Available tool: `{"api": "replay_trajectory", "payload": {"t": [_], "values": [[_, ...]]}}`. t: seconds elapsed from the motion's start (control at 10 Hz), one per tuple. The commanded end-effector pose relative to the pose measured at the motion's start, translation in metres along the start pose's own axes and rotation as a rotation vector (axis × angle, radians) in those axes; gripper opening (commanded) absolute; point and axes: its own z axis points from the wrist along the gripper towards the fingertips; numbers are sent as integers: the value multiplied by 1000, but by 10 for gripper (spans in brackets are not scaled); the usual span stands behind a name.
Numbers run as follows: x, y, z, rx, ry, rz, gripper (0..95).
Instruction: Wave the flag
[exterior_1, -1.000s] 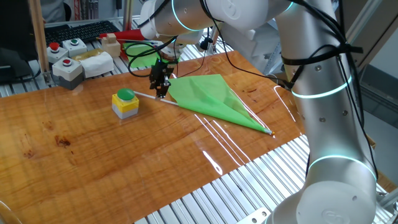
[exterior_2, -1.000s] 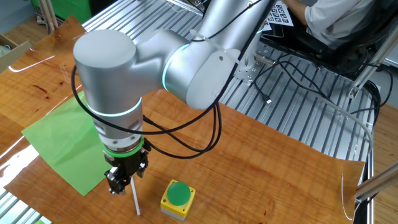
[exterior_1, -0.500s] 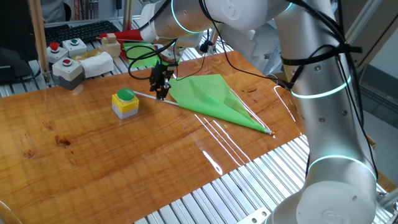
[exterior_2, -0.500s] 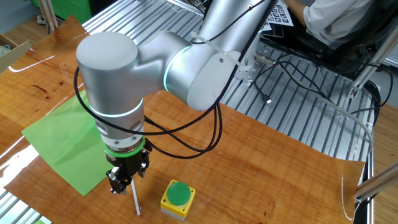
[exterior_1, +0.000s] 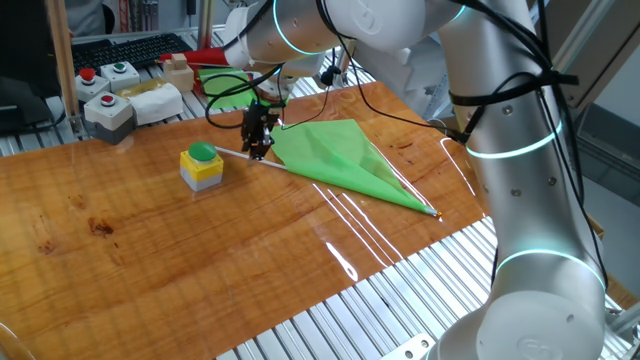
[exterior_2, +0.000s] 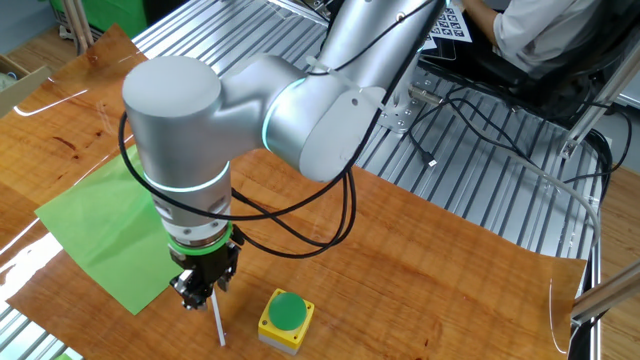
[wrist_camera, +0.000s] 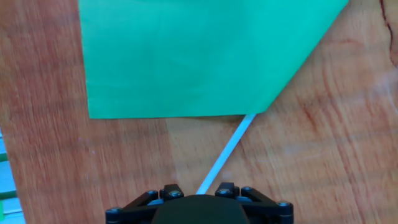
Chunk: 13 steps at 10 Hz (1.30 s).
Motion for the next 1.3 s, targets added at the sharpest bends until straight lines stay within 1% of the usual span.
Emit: {"api": "replay_trajectory", "payload": {"t": [0.1,0.2,0.3,0.4,0.6,0.7,0.8,0.9,1.0,1.1,1.3], "values": [[-1,1,5,-15,-20,-9,190],[-1,0,3,-1,-15,-13,190],[0,1,1,-7,-21,-9,190],[0,1,0,-8,-19,-10,0],[-1,0,4,-14,-38,-15,0],[-1,0,5,-10,-40,-14,0],[-1,0,3,-10,-36,-15,0],[0,1,-2,-8,-30,-16,0],[0,1,-5,-7,-38,-19,0],[0,1,-4,-10,-55,-38,0],[0,1,-6,-10,-67,-63,0]]}}
